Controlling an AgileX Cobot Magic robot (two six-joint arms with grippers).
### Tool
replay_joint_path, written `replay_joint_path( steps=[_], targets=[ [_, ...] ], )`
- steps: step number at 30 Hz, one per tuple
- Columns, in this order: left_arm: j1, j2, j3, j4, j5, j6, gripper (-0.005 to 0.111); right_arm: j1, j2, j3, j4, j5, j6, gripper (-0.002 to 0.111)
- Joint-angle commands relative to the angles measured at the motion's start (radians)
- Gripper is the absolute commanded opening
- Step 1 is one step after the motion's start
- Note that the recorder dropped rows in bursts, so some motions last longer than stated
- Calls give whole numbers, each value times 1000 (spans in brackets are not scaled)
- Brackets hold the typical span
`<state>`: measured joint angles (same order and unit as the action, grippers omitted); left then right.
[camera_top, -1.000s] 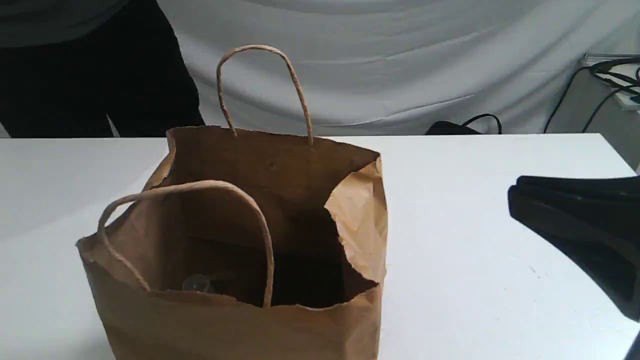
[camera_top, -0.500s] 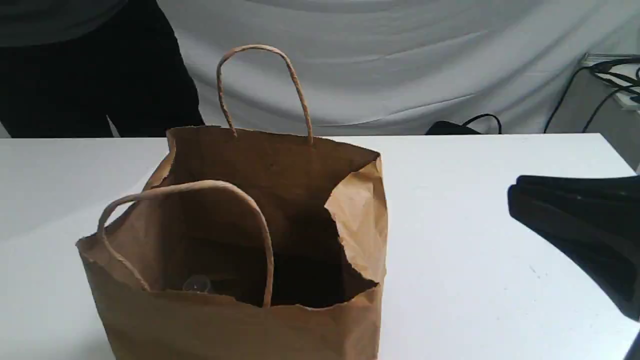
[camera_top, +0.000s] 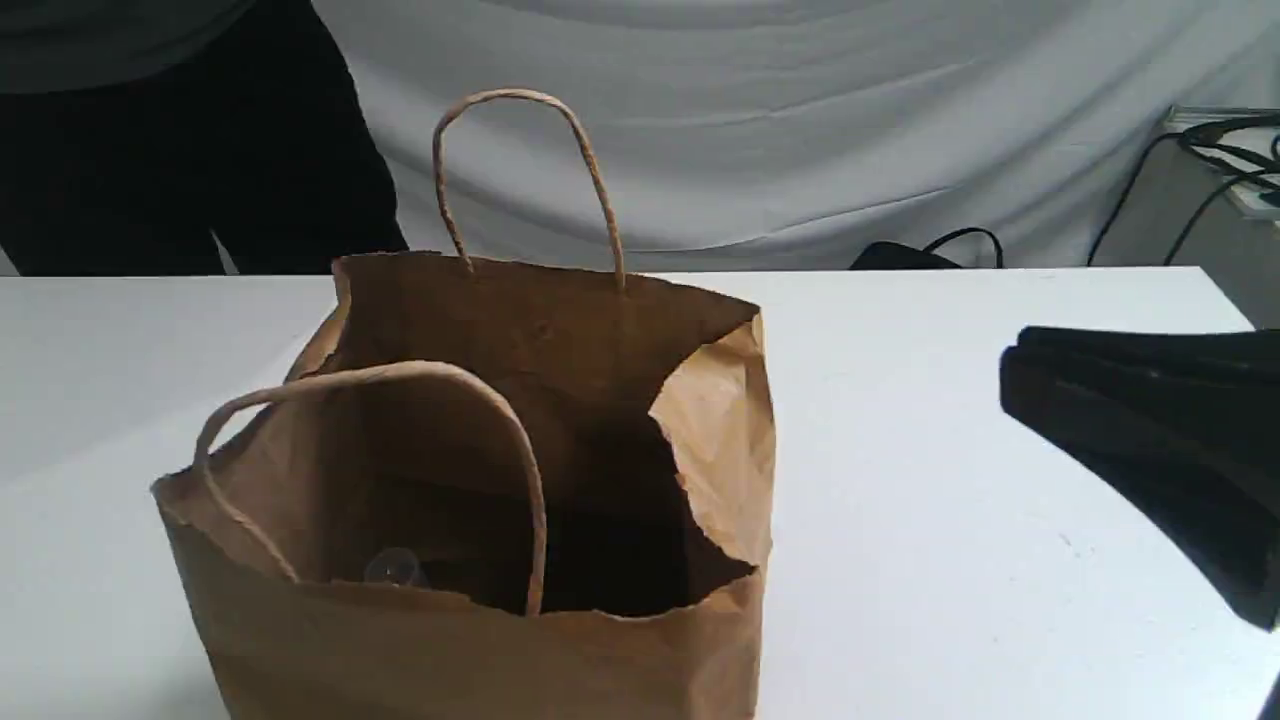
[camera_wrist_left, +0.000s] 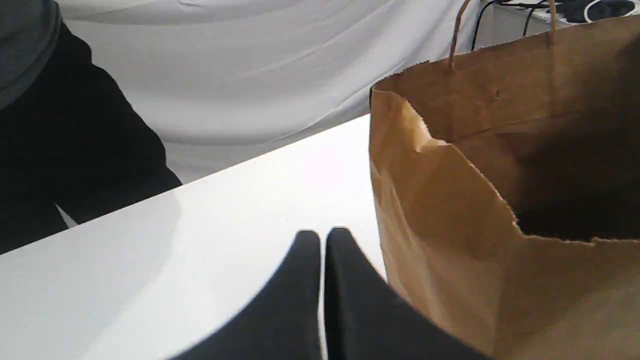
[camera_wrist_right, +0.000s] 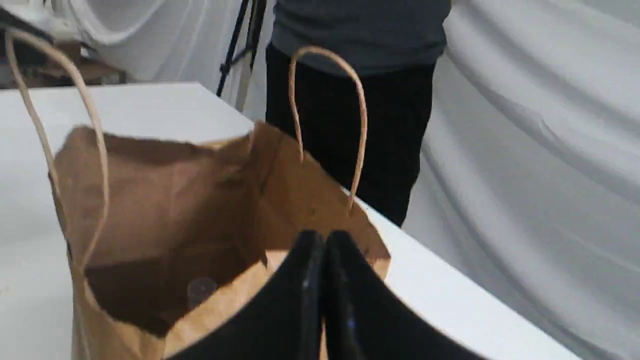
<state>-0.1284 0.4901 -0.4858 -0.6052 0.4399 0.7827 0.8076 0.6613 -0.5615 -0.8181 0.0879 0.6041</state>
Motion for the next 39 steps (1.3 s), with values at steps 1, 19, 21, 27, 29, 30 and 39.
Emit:
replay_joint_path(
  steps=[1,19,21,27,29,30,39],
  targets=[
    [1,-4,5,-9,1,3,0,-123,-4,6,-5,-136,10,0],
    [1,-4,5,-9,1,3,0,-551,-225,167,150,-291,17,0],
    [1,-4,5,-9,1,3,0,-591,-265,217,155,-324,20,0],
    [1,-4,5,-9,1,3,0,-710,-412,358,239,-340,20,0],
    [1,-4,5,-9,1,3,0,-743,-471,399,254,-340,20,0],
    [1,-4,5,-9,1,3,0,-757,-499,416,254,-340,22,0],
    [1,-4,5,-9,1,3,0,-836,-661,524,261,-341,61,0]
  ],
)
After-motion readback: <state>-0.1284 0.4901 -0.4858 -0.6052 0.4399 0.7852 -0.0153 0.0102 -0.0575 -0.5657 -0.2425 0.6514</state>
